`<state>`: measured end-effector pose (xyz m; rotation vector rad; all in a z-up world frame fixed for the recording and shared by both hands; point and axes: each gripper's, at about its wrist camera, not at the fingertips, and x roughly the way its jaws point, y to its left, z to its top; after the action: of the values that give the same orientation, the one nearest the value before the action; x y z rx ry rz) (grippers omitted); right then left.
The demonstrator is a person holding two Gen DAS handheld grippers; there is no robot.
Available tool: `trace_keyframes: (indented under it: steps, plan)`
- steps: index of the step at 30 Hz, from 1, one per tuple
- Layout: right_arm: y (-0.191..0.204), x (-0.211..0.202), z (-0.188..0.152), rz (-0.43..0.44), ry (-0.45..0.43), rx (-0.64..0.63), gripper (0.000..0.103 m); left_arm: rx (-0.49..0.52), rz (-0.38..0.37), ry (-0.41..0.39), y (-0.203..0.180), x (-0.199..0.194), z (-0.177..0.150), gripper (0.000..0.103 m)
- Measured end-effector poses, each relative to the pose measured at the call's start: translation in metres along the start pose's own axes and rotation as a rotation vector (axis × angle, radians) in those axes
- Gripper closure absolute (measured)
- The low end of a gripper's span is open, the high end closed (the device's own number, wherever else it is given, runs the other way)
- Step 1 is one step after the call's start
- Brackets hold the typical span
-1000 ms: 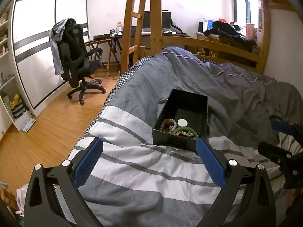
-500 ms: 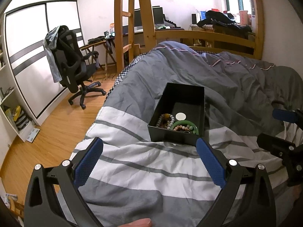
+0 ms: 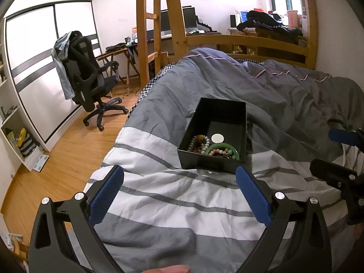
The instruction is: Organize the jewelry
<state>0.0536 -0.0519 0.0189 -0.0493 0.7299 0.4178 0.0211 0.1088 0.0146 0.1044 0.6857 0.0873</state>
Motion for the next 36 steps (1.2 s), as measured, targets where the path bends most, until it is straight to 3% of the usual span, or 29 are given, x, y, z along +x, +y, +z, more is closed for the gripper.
trace_keyframes:
  steps: [36]
  plan:
    - [0.0030,0.0050,-0.0068,0.004,0.017,-0.016,0.004,0.033,-0.026,0.002,-0.0043,-0.0001,-0.0011,0.006]
